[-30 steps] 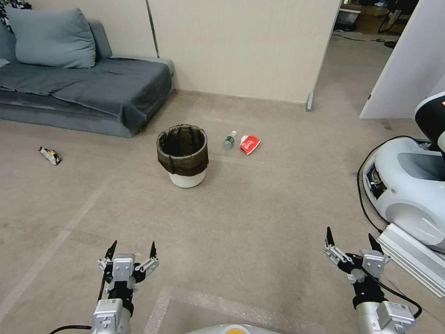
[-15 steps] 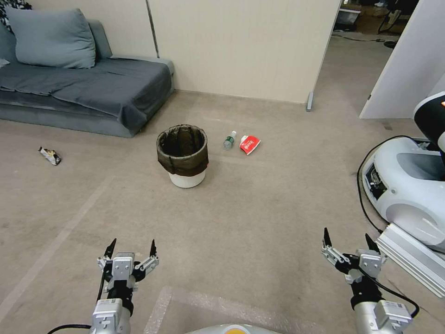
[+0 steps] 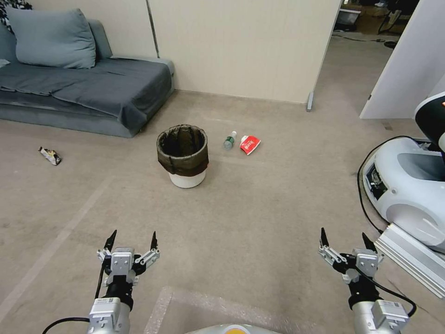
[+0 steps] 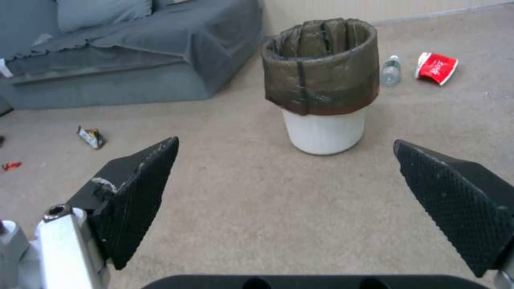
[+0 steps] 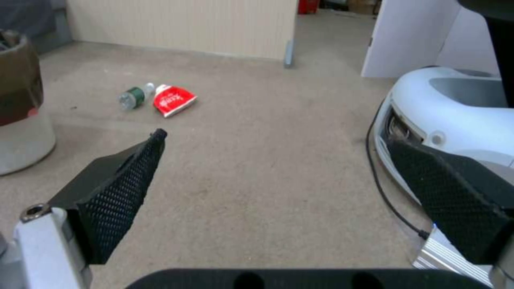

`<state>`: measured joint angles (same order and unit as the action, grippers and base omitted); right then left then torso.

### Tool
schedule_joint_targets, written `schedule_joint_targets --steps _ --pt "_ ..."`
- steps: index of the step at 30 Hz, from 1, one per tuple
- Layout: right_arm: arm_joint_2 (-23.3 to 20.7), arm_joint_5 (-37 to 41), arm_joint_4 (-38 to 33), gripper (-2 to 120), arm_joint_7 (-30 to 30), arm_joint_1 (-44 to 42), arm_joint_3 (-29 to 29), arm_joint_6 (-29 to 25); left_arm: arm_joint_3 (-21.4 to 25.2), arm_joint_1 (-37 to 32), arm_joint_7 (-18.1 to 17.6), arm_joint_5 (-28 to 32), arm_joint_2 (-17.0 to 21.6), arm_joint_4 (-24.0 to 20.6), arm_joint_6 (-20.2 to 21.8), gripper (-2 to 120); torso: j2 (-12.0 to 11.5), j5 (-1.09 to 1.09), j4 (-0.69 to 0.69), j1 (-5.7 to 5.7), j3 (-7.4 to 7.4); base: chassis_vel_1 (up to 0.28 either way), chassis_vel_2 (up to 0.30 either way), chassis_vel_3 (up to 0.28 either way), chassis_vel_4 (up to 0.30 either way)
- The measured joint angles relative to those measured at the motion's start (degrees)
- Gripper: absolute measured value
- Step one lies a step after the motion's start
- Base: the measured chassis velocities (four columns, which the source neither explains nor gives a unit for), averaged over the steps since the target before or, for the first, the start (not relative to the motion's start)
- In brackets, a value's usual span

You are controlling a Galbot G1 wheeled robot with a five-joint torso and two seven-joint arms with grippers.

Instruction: Pick up the trash bin, then pick up the garbage from the floor and place it into the trash bin.

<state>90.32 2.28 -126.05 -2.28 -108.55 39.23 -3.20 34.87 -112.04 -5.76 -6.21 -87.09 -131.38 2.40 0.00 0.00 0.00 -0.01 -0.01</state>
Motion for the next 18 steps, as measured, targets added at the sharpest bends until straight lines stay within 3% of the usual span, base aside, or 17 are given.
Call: schedule_joint_targets --steps 18 --pt "0.3 0.0 0.5 100 0.0 0.0 0.3 -0.6 0.1 0.4 0.3 -0.2 -0.1 1.0 0.0 100 0.0 0.0 0.01 0.01 0.01 -0.126 0.129 0.122 -0.134"
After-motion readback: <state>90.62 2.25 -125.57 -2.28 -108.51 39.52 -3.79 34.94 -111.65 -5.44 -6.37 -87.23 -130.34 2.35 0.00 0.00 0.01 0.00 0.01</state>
